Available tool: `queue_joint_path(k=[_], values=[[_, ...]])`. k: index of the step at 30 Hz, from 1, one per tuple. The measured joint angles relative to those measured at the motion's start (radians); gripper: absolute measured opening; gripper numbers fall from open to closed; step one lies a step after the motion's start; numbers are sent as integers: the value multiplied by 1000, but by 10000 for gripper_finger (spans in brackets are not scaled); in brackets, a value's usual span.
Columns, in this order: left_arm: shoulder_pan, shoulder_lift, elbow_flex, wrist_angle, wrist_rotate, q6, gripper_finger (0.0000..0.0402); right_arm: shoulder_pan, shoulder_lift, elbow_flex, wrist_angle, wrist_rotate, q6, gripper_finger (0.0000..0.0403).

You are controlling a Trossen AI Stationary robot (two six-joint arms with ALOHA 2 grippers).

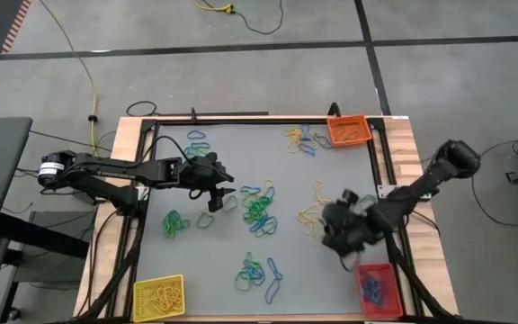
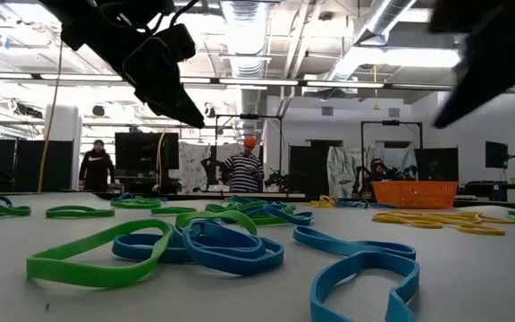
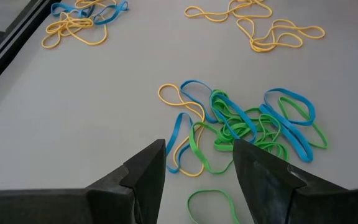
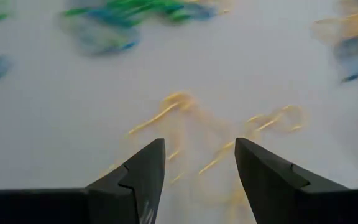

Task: Sort rubber bands into baskets
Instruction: Put the blue rubber band into the red bin

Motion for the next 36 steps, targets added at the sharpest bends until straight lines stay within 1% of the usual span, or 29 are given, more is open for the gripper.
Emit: queue_joint_path(k=[3,6,13,17,20,22,24,30,33,36], values=[[0,0,0,0,0,0,178,-148,0,-17,14,19,-83,222],[0,0,0,0,0,0,178,-298,0,-42,54,16,-160,222],[0,0,0,0,0,0,178,-606,0,-147,320,-114,-366,215],[0,0,0,0,0,0,178,-754,0,-175,401,-152,-403,210],[0,0,0,0,0,0,178,-843,0,-174,459,-208,-410,208],[0,0,0,0,0,0,178,-895,1,-174,502,-268,-432,208],[0,0,0,0,0,0,178,-934,1,-174,537,-305,-450,207],[0,0,0,0,0,0,178,-1011,6,-174,580,-324,-482,207],[0,0,0,0,0,0,178,-1029,34,-174,584,-347,-488,207],[0,0,0,-1,0,0,178,-1033,89,-174,614,-354,-505,207]])
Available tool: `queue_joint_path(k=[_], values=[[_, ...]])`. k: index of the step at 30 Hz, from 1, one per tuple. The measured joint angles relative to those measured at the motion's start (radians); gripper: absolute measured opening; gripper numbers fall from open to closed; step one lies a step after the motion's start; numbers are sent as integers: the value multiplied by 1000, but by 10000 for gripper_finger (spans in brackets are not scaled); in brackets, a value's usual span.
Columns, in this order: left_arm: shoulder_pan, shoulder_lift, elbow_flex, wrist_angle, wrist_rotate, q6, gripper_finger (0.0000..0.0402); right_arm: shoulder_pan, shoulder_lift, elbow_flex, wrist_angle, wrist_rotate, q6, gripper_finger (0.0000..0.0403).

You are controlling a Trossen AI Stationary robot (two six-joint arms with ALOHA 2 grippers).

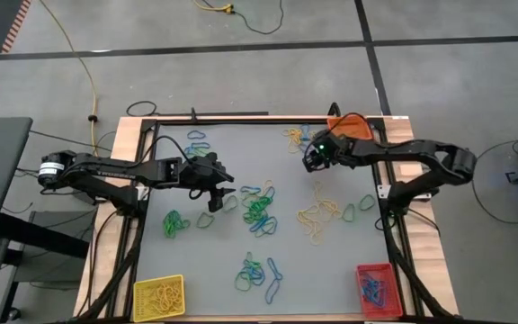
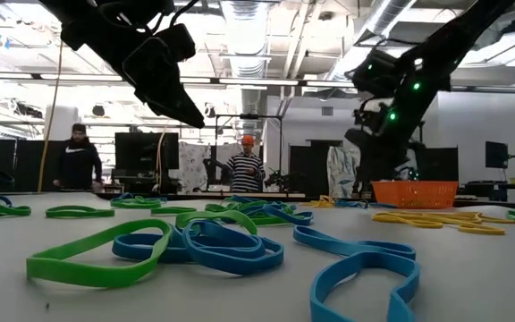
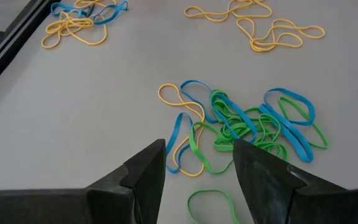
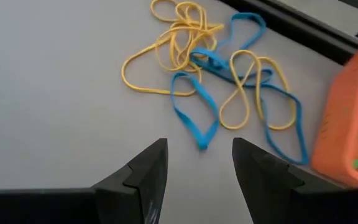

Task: Sort rubber bands into baskets
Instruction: Put the blue rubber band into the red bin

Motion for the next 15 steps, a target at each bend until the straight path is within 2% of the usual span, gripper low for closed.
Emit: queue_joint_path(k=[6,15], values=[[0,0,0,0,0,0,178,-13,120,0,73,-27,-37,207],[0,0,0,1,0,0,178,-85,176,0,108,-53,-91,206]])
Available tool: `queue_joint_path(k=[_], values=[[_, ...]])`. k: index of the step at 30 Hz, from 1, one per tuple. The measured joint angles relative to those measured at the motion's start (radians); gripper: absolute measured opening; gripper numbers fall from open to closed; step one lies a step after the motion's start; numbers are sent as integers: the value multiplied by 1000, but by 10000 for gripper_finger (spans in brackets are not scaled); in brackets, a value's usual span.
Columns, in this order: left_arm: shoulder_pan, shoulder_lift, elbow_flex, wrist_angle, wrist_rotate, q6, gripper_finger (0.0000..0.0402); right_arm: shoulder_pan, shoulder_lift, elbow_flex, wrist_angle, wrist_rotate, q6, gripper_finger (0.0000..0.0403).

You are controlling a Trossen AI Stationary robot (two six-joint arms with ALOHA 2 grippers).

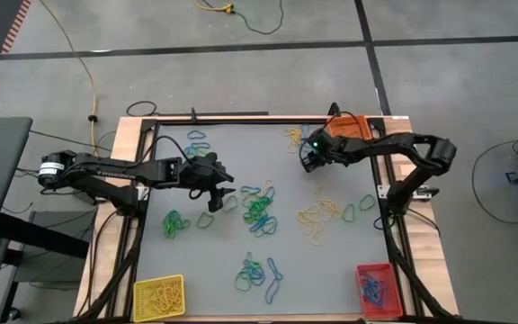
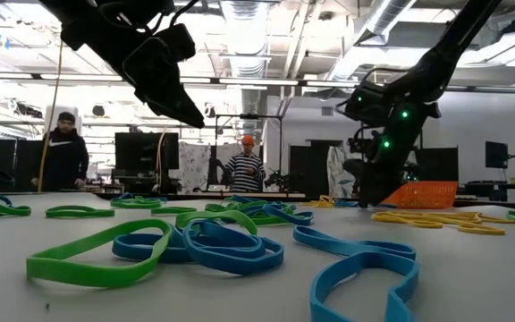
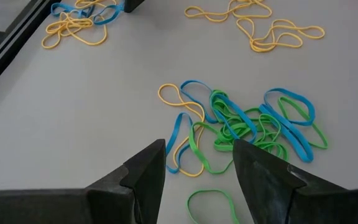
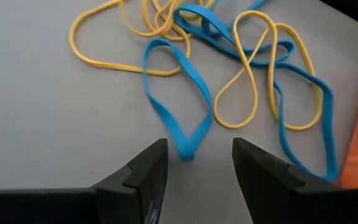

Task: Sort rubber bands into baskets
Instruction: Put the blue rubber band into the red bin

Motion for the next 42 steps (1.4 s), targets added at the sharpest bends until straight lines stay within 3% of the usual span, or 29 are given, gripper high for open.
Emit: queue_joint_path(k=[5,13,23,32,35,38,42], values=[[0,0,0,0,0,0,178,-26,0,0,67,-104,-27,170],[0,0,0,0,0,0,178,-47,0,0,90,-269,-83,18],[0,0,0,0,0,0,178,-43,-3,0,86,-281,-99,27],[0,0,0,0,0,0,178,-43,-4,0,91,-280,-99,151],[0,0,0,0,0,0,178,-43,-4,0,84,-281,-98,175],[0,0,0,0,0,0,178,-43,-3,0,57,-281,-101,172],[0,0,0,0,0,0,178,-43,9,2,34,-280,-125,130]])
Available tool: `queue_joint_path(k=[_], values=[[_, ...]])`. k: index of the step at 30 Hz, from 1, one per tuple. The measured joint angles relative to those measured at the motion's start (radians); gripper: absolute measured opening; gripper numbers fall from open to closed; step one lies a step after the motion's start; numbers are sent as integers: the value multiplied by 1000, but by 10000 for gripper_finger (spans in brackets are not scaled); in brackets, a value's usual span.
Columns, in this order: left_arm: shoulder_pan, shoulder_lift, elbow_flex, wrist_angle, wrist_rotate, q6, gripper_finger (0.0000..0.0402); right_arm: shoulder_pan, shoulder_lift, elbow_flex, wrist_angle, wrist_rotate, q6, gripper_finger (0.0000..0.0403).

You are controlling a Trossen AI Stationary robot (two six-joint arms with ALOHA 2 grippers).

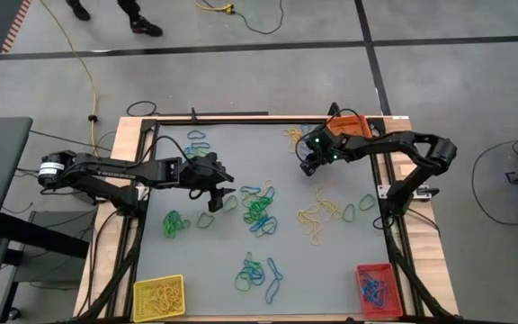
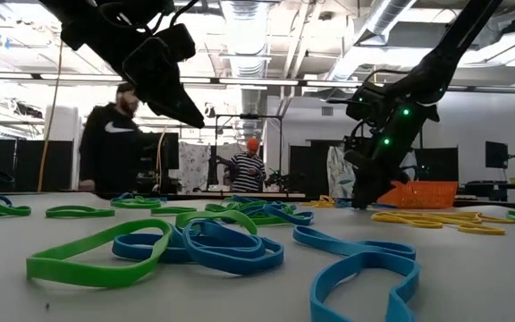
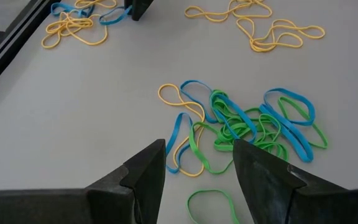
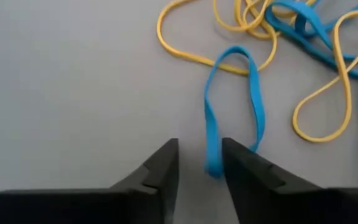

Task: Sort rubber bands into baskets
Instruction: Put the blue rubber band into the red bin

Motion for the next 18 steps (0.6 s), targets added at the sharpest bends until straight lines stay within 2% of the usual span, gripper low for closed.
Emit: queue_joint_path(k=[6,18], values=[[0,0,0,0,0,0,178,21,0,1,-1,2,-39,23],[0,0,0,0,0,0,178,192,-104,55,-95,-3,-21,23]])
